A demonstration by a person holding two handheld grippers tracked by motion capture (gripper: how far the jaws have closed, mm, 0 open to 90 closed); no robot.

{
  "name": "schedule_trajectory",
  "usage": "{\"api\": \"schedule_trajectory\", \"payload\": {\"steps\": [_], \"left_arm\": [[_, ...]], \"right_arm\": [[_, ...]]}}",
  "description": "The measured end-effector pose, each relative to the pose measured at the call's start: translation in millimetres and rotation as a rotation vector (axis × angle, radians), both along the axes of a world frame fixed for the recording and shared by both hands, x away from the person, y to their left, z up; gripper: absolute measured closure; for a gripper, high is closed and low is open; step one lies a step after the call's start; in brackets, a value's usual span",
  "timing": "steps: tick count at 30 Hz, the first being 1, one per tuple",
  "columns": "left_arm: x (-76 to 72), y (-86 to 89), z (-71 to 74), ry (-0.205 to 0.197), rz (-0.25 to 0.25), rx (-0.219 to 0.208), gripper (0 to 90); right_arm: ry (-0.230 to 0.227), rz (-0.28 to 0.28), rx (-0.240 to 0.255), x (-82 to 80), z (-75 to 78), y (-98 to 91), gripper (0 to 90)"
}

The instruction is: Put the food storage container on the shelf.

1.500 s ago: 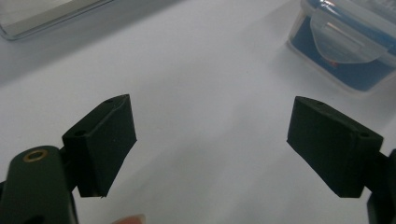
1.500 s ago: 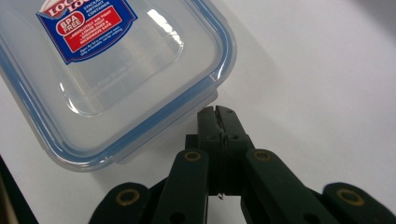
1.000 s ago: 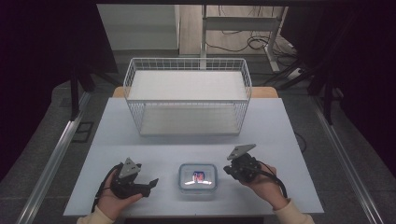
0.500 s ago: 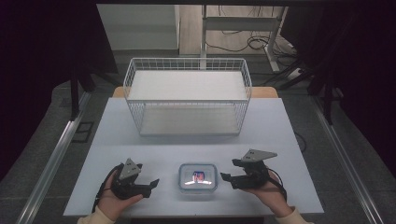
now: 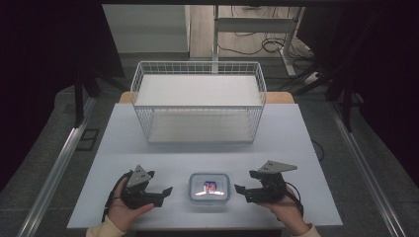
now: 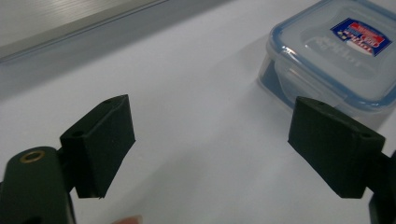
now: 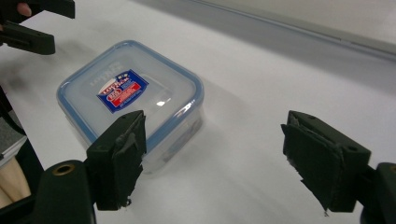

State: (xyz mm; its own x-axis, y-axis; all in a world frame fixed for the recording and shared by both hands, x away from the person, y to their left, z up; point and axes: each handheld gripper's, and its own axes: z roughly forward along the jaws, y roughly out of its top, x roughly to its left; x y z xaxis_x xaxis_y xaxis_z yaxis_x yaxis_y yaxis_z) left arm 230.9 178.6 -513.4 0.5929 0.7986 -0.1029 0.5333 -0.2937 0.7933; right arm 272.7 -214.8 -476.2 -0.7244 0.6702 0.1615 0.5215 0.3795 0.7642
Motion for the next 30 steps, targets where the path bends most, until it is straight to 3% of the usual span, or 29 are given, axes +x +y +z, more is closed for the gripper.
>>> {"api": "schedule_trajectory", "payload": {"steps": [5, 9, 12, 16, 19, 22, 27, 29, 30], "left_arm": [[1.2, -1.3, 0.7, 0.013, 0.003, -0.006, 13.9], [-0.9, -2.1, 6.5, 0.007, 0.001, -0.019, 13.8], [1.3, -5.2, 7.8, 0.029, -0.004, -0.038, 13.3], [7.3, -10.8, 7.7, 0.109, 0.014, -0.101, 10.1], [13.3, -17.6, 9.0, 0.189, -0.002, -0.148, 8.7], [19.1, -26.2, 11.0, 0.235, -0.017, -0.191, 9.1], [27.6, -37.8, 9.9, 0.317, -0.04, -0.282, 10.8], [30.7, -43.8, 6.2, 0.366, -0.04, -0.318, 13.3], [33.9, -48.9, 1.8, 0.427, -0.07, -0.371, 14.1]], "right_arm": [[0.026, 0.002, -0.001, 0.7, -5.0, 1.0, 19.4], [0.028, -0.012, 0.023, 0.4, -3.4, 2.2, 18.8], [0.05, -0.003, 0.05, 1.1, -4.6, 3.0, 18.4], [0.092, 0.008, 0.058, 2.3, -8.3, 7.2, 17.9], [0.114, 0.006, 0.08, 1.4, -8.9, 12.6, 17.9], [0.175, 0.002, 0.116, 1.0, -12.1, 21.6, 17.8], [0.22, 0.003, 0.136, 2.8, -17.2, 28.6, 17.4], [0.258, -0.001, 0.143, 5.1, -22.0, 34.1, 17.3], [0.266, 0.001, 0.145, 5.6, -23.5, 35.9, 17.3]]}}
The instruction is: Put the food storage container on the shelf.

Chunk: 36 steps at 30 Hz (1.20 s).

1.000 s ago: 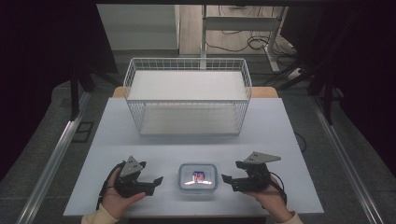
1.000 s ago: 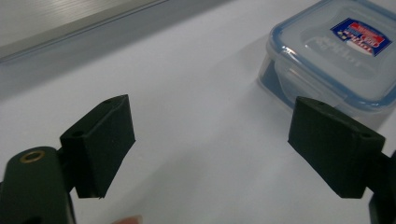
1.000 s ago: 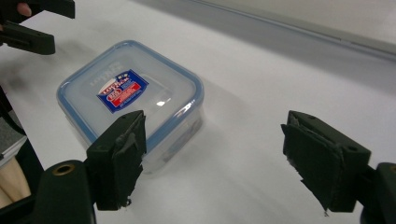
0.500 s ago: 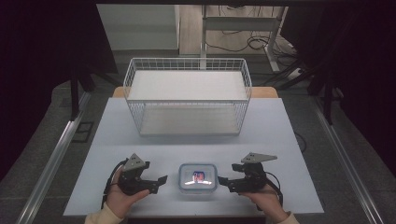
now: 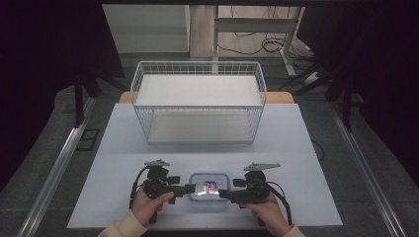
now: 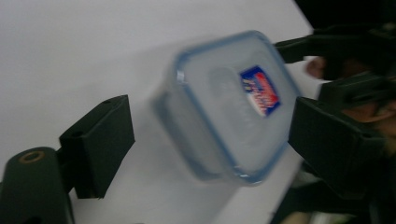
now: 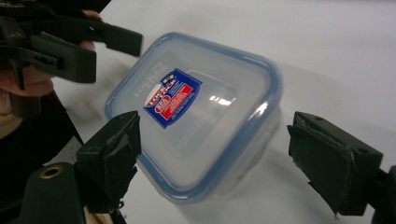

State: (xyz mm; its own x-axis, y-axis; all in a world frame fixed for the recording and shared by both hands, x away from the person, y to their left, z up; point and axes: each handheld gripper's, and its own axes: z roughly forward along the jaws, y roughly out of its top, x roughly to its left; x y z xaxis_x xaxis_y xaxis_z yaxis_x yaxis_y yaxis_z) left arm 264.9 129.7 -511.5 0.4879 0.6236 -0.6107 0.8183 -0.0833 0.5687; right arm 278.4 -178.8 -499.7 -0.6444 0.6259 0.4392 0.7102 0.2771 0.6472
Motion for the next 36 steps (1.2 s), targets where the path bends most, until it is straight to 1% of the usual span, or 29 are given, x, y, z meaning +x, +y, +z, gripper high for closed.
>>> {"api": "schedule_trajectory", "payload": {"steps": [1, 2, 3, 4, 5, 6, 7, 9, 13, 16, 19, 20, 21, 22, 23, 24, 26, 27, 28, 29, 30, 31, 32, 33, 36], "left_arm": [[0.0, 0.0, 0.0, 0.0, 0.0, 0.0, 14.8], [1.1, -2.6, -1.8, 0.021, -0.006, -0.015, 15.4], [1.7, -4.9, -3.4, 0.029, -0.009, -0.019, 15.4], [1.9, -6.1, -4.6, 0.035, -0.014, -0.013, 16.1], [2.2, -6.8, -6.2, 0.045, -0.016, -0.021, 17.4], [2.7, -6.5, -9.9, 0.072, -0.019, -0.046, 17.6], [2.7, -6.5, -9.9, 0.072, -0.019, -0.046, 18.6], [3.8, -5.0, -13.9, 0.106, -0.017, -0.073, 20.2], [4.8, -3.7, -18.7, 0.132, -0.018, -0.1, 24.7], [5.2, -4.0, -21.6, 0.142, -0.021, -0.101, 27.0], [5.1, -4.8, -23.9, 0.146, -0.024, -0.103, 28.6], [5.1, -5.4, -24.5, 0.147, -0.027, -0.104, 32.0], [5.0, -5.9, -25.0, 0.149, -0.028, -0.101, 32.3], [4.8, -6.0, -25.4, 0.144, -0.023, -0.093, 33.9], [4.8, -6.0, -25.4, 0.144, -0.023, -0.093, 34.5], [4.9, -5.4, -25.3, 0.145, -0.022, -0.095, 36.0], [4.5, -4.0, -23.8, 0.136, -0.011, -0.098, 39.6], [4.2, -3.7, -23.2, 0.133, -0.012, -0.095, 40.1], [3.2, -3.3, -21.9, 0.125, -0.017, -0.089, 40.4], [3.2, -3.3, -21.9, 0.125, -0.017, -0.089, 41.2], [2.4, -2.9, -20.7, 0.122, -0.016, -0.089, 41.2], [1.0, -2.3, -19.0, 0.116, -0.016, -0.086, 42.9], [-1.2, -2.4, -17.5, 0.105, -0.018, -0.079, 44.4], [-1.2, -2.4, -17.5, 0.105, -0.018, -0.079, 44.5], [-4.4, -3.4, -16.3, 0.088, -0.01, -0.069, 44.5]], "right_arm": [[0.0, 0.0, 0.0, 0.0, 0.0, 0.0, 17.3], [0.013, 0.005, 0.004, 0.3, -2.4, 3.2, 17.4], [0.013, 0.005, 0.004, 0.3, -2.4, 3.2, 17.4], [0.019, 0.004, 0.005, 0.3, -3.7, 4.6, 17.4], [0.033, 0.005, 0.007, 0.4, -6.4, 6.2, 17.3], [0.038, 0.006, 0.009, 0.4, -7.8, 6.7, 17.3], [0.038, 0.006, 0.009, 0.4, -7.8, 6.7, 17.3], [0.051, 0.005, 0.014, 0.7, -9.2, 7.5, 17.4], [0.068, -0.001, 0.016, 0.4, -10.4, 8.6, 17.8], [0.087, -0.012, 0.032, 0.7, -12.5, 8.5, 20.0], [0.103, -0.016, 0.047, 1.4, -13.9, 7.9, 20.8], [0.11, -0.018, 0.049, 1.3, -13.9, 7.3, 22.0], [0.118, -0.024, 0.047, 1.2, -13.7, 7.2, 23.3], [0.115, -0.027, 0.04, 0.9, -13.5, 7.0, 26.4], [0.115, -0.027, 0.04, 0.9, -13.5, 7.0, 26.4], [0.106, -0.032, 0.023, 0.0, -13.4, 6.5, 29.9], [0.12, -0.048, 0.029, 0.1, -13.2, 5.2, 32.0], [0.121, -0.047, 0.029, -0.1, -12.7, 5.0, 32.2], [0.117, -0.044, 0.027, -0.7, -12.1, 5.1, 32.7], [0.117, -0.044, 0.027, -0.7, -12.1, 5.1, 32.7], [0.116, -0.047, 0.027, -1.4, -11.4, 4.8, 34.8], [0.114, -0.06, 0.037, -1.8, -10.5, 3.4, 38.6], [0.109, -0.056, 0.043, -2.7, -8.1, 1.0, 41.2], [0.109, -0.056, 0.043, -2.7, -8.1, 1.0, 41.2], [0.092, -0.057, 0.035, -5.1, -6.7, 1.5, 42.2]]}}
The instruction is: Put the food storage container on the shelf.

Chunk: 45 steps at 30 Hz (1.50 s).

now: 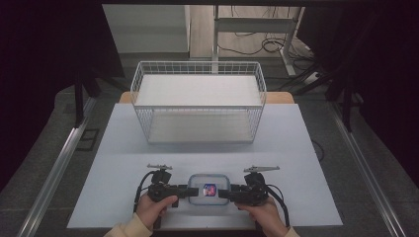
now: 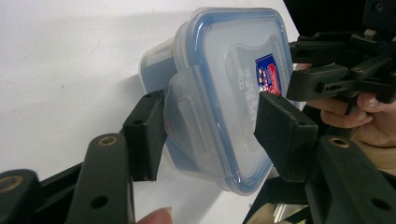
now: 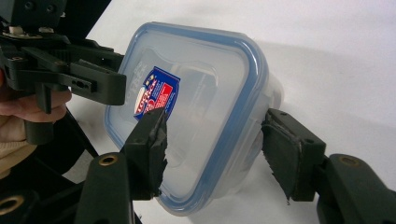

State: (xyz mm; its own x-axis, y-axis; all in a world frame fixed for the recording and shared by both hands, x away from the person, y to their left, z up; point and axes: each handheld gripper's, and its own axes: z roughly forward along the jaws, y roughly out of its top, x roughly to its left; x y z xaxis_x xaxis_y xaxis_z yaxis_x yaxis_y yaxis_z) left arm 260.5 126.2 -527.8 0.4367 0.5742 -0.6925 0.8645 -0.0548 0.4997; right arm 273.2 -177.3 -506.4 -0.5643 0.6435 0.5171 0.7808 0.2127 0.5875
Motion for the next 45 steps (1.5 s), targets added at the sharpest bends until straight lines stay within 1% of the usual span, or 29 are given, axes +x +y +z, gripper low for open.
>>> {"api": "schedule_trajectory", "payload": {"steps": [2, 3, 5, 8, 13, 15, 16, 18, 20, 27, 28, 32, 33, 36, 37, 39, 40, 42, 44, 45], "left_arm": [[-1.8, 2.2, 1.6, -0.006, 0.012, -0.011, 46.6], [-2.1, 2.8, 1.9, -0.009, 0.013, -0.015, 48.2], [-3.0, 3.2, 3.0, -0.014, 0.013, -0.008, 48.3], [-5.5, 2.4, 4.0, -0.031, 0.018, -0.002, 48.5], [-8.9, 2.2, 6.8, -0.052, 0.017, 0.013, 48.8], [-10.3, 1.6, 8.7, -0.064, 0.02, 0.023, 48.9], [-10.3, 1.6, 8.7, -0.064, 0.02, 0.023, 49.0], [-11.5, 0.7, 10.1, -0.079, 0.021, 0.031, 49.0], [-12.1, 0.5, 11.1, -0.084, 0.019, 0.041, 49.0], [-12.7, 0.4, 14.3, -0.112, 0.019, 0.047, 49.0], [-12.7, 0.5, 15.3, -0.116, 0.018, 0.048, 49.0], [-12.1, -0.2, 19.0, -0.132, 0.019, 0.049, 49.0], [-11.8, -0.4, 20.2, -0.139, 0.019, 0.052, 49.0], [-9.7, -0.8, 24.5, -0.159, 0.026, 0.055, 48.9], [-8.6, -0.3, 25.9, -0.164, 0.026, 0.055, 48.9], [-6.6, 0.6, 28.1, -0.17, 0.033, 0.052, 49.0], [-4.1, 1.7, 30.6, -0.176, 0.041, 0.051, 48.9], [-2.1, 2.7, 32.1, -0.179, 0.042, 0.052, 48.9], [0.6, 3.7, 34.3, -0.184, 0.046, 0.052, 48.9], [3.9, 4.5, 37.6, -0.19, 0.052, 0.051, 49.0]], "right_arm": [[-0.008, -0.003, 0.001, -1.7, 1.1, -0.3, 44.5], [-0.029, -0.004, 0.003, -4.2, 2.8, -0.8, 46.6], [-0.035, -0.003, -0.001, -5.2, 3.6, -0.3, 46.6], [-0.057, -0.004, -0.013, -8.5, 5.1, 1.0, 47.5], [-0.075, -0.003, -0.02, -11.4, 6.8, 1.6, 48.3], [-0.094, 0.001, -0.028, -13.1, 7.9, 2.6, 48.6], [-0.094, 0.001, -0.028, -13.1, 7.9, 2.6, 48.6], [-0.104, -0.001, -0.031, -13.7, 8.2, 3.0, 48.5], [-0.103, -0.003, -0.027, -13.6, 8.0, 2.6, 48.5], [-0.118, -0.001, -0.021, -13.6, 9.4, 2.7, 48.8], [-0.131, 0.001, -0.02, -13.5, 11.0, 2.5, 48.9], [-0.143, 0.001, -0.021, -13.5, 14.4, 2.3, 48.9], [-0.154, 0.005, -0.023, -12.4, 16.1, 1.8, 48.8], [-0.161, 0.007, -0.023, -10.5, 18.7, 1.7, 48.9], [-0.174, 0.009, -0.025, -7.3, 21.9, 2.4, 48.9], [-0.175, 0.009, -0.024, -6.2, 23.1, 3.0, 48.9], [-0.184, 0.016, -0.029, -2.1, 26.7, 4.5, 48.9], [-0.187, 0.018, -0.029, -0.4, 27.6, 5.4, 48.9], [-0.192, 0.026, -0.033, 6.8, 32.4, 7.6, 48.9], [-0.199, 0.03, -0.033, 9.4, 34.0, 8.1, 48.8]]}}
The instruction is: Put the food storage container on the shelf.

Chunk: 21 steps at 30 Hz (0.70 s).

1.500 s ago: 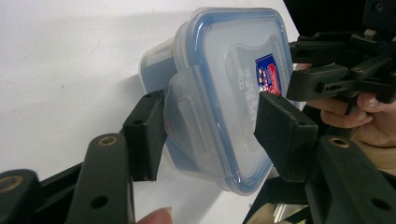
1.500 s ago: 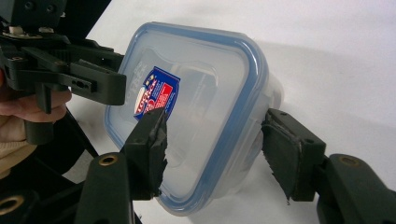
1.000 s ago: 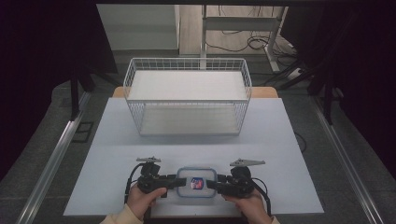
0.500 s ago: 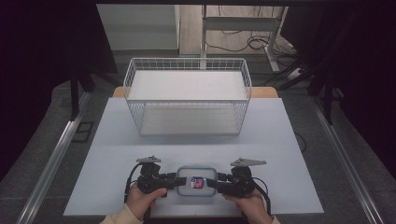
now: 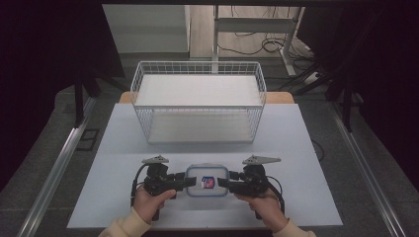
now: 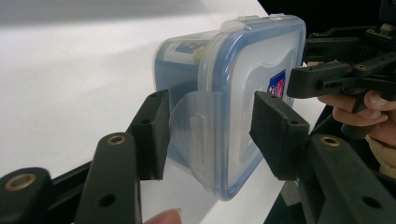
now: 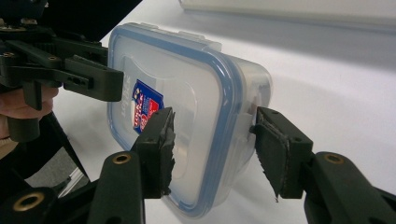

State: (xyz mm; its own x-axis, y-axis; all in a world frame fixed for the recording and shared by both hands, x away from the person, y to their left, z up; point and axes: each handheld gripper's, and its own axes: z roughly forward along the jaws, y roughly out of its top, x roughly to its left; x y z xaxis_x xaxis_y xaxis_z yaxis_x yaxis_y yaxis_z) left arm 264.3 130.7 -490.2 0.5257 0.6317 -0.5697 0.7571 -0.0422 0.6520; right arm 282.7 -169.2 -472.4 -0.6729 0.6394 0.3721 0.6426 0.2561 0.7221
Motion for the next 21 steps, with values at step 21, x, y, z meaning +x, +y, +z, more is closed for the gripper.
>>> {"api": "schedule_trajectory", "payload": {"steps": [21], "left_arm": [[37.8, 7.7, 58.2, -0.108, 0.03, -0.009, 49.0]], "right_arm": [[-0.083, 0.028, -0.021, 45.4, 64.3, 10.3, 48.8]]}}
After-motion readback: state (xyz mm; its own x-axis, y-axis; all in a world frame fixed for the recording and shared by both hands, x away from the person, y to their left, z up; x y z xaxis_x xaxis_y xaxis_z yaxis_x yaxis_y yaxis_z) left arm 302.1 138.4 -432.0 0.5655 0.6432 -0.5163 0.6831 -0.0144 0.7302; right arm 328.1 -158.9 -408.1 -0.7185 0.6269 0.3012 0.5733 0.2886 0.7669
